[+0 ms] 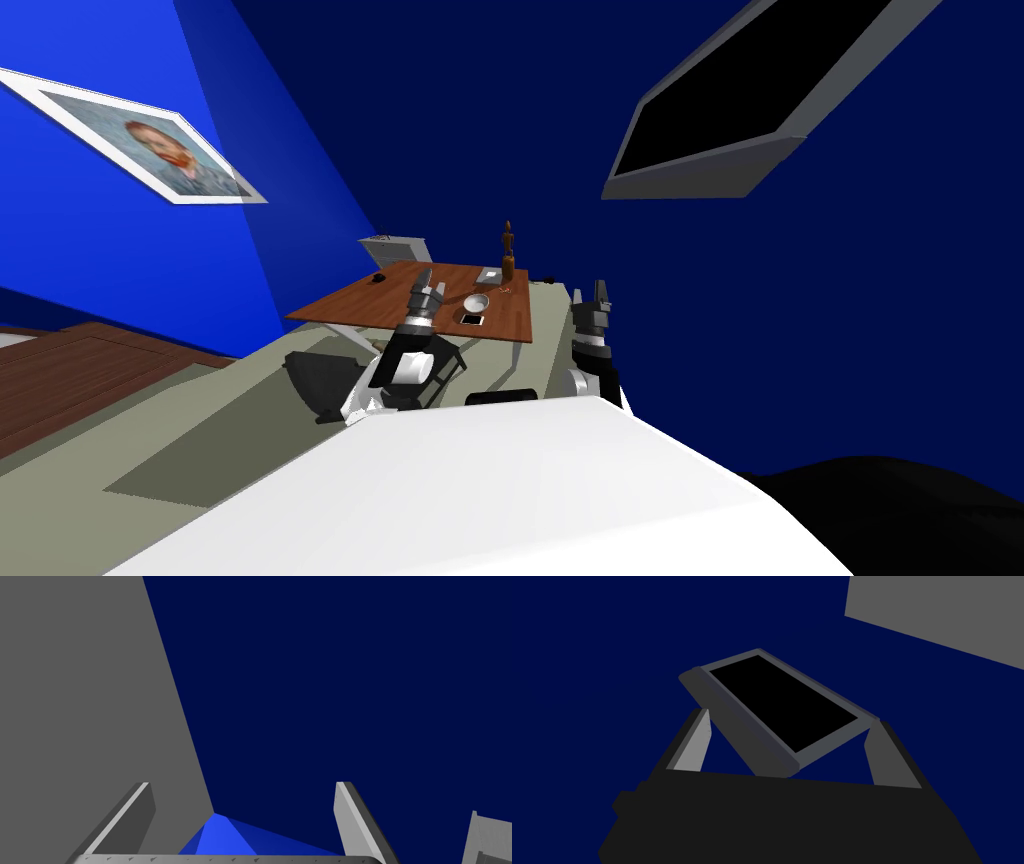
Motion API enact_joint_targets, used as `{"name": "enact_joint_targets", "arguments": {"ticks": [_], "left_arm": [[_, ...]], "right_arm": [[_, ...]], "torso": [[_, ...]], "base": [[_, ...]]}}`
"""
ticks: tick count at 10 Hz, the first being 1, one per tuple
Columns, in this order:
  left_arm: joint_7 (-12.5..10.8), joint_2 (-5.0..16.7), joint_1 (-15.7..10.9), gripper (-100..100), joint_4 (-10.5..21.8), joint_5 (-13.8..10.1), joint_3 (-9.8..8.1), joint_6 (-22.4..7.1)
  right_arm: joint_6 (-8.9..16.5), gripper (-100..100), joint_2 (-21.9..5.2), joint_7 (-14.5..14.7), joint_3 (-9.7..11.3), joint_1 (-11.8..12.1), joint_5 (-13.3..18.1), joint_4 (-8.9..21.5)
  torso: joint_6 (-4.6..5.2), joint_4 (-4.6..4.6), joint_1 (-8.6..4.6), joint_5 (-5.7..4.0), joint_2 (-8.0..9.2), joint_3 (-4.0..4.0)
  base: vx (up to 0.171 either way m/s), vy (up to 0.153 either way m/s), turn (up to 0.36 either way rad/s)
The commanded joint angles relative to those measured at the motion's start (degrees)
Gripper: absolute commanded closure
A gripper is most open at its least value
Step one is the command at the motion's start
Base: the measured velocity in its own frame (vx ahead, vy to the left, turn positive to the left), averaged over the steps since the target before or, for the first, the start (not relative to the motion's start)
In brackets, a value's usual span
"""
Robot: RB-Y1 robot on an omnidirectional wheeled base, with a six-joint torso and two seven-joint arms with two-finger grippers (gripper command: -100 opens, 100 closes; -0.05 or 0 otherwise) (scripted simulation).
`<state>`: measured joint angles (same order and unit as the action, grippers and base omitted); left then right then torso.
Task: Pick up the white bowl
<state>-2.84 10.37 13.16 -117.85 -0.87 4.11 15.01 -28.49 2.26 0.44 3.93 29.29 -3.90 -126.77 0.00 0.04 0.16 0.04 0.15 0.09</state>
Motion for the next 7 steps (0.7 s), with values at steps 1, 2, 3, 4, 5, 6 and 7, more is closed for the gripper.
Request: {"name": "enact_joint_targets", "arguments": {"ticks": [1,2,3,4,5,6,7], "left_arm": [[-0.49,0.6,-2.64,-100,2.86,-0.63,0.46,-1.82],[-0.95,1.04,-4.32,-100,4.77,-1.21,0.89,-3.15],[-0.95,1.04,-4.91,-100,5.99,-1.21,0.89,-3.15],[-1.44,1.38,-7.23,-100,8.29,-1.81,1.33,-4.58],[-1.44,1.38,-7.23,-100,9.0,-1.81,1.33,-4.58],[-1.96,1.64,-9.61,-100,10.85,-2.44,1.78,-6.08],[-1.96,1.64,-9.61,-100,12.1,-2.44,1.78,-6.08]], "right_arm": [[0.0,0,0.0,0.0,0.0,0.0,0.0,0.0],[0.0,0,0.0,0.0,0.0,0.0,0.0,0.0],[0.0,0,0.0,0.0,0.0,-0.01,0.0,0.0],[0.0,0,0.0,0.0,0.0,0.0,0.0,0.0],[0.0,0,0.0,0.0,0.0,0.0,0.0,0.0],[0.0,0,0.0,0.0,0.0,0.0,0.0,0.0],[0.0,0,0.0,0.0,0.0,0.0,0.0,0.0]], "torso": [[0.0,0.0,0.0,0.0,0.0,0.0],[0.0,-0.01,-0.01,-0.01,-0.01,-0.01],[0.01,0.01,0.06,0.0,0.08,0.04],[-0.01,0.01,0.07,0.01,0.08,0.04],[0.0,0.01,0.05,0.01,0.06,0.03],[-0.01,0.01,-0.01,0.0,0.02,0.01],[0.0,0.0,-0.02,-0.01,0.02,0.01]], "base": [[-0.044,0.033,-0.024],[-0.081,0.058,-0.043],[-0.073,0.056,-0.021],[-0.066,0.048,-0.023],[-0.049,0.033,-0.016],[-0.051,0.035,-0.02],[-0.037,0.031,-0.014]]}}
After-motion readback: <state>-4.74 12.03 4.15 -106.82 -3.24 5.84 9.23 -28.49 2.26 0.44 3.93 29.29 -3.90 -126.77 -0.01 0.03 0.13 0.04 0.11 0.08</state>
